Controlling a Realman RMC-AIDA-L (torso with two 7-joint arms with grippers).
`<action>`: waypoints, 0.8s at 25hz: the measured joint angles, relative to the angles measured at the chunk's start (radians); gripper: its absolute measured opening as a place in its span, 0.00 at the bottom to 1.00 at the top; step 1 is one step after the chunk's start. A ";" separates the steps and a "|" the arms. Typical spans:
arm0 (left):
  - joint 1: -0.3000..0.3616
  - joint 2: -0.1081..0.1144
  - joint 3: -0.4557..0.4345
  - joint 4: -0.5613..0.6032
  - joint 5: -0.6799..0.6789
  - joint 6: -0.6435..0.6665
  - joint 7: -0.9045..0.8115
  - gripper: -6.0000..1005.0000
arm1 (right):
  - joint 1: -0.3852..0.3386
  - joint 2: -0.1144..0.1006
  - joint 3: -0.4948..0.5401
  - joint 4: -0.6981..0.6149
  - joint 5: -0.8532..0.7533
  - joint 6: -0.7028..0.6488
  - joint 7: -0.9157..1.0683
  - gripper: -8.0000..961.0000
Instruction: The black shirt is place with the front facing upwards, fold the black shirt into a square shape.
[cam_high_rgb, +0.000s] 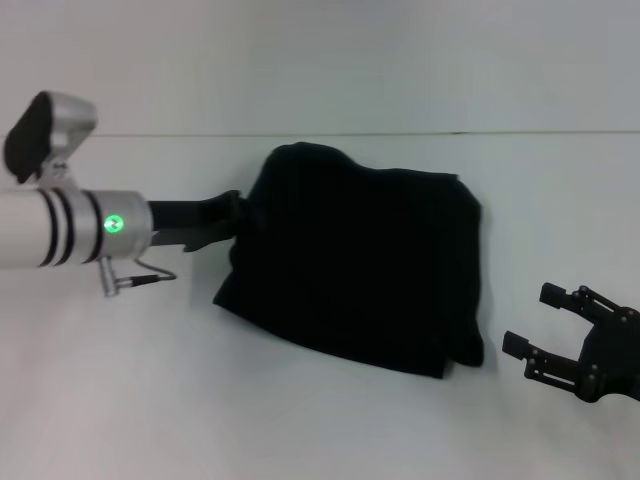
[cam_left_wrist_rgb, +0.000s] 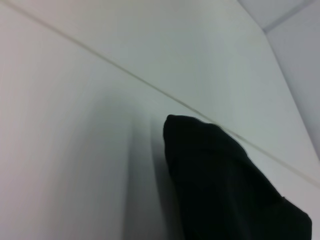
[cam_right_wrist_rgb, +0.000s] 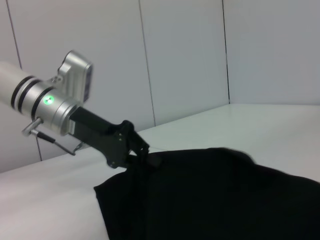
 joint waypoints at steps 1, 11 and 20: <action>0.000 0.000 0.000 0.000 0.000 0.000 0.000 0.10 | 0.001 0.000 0.003 0.000 0.000 -0.001 0.000 0.95; 0.147 -0.025 -0.176 0.000 -0.015 0.130 0.039 0.11 | 0.012 0.000 0.014 0.001 0.000 0.006 0.000 0.95; 0.176 -0.005 -0.168 0.006 -0.070 0.242 0.210 0.20 | 0.016 0.003 0.030 0.003 0.000 0.011 0.000 0.95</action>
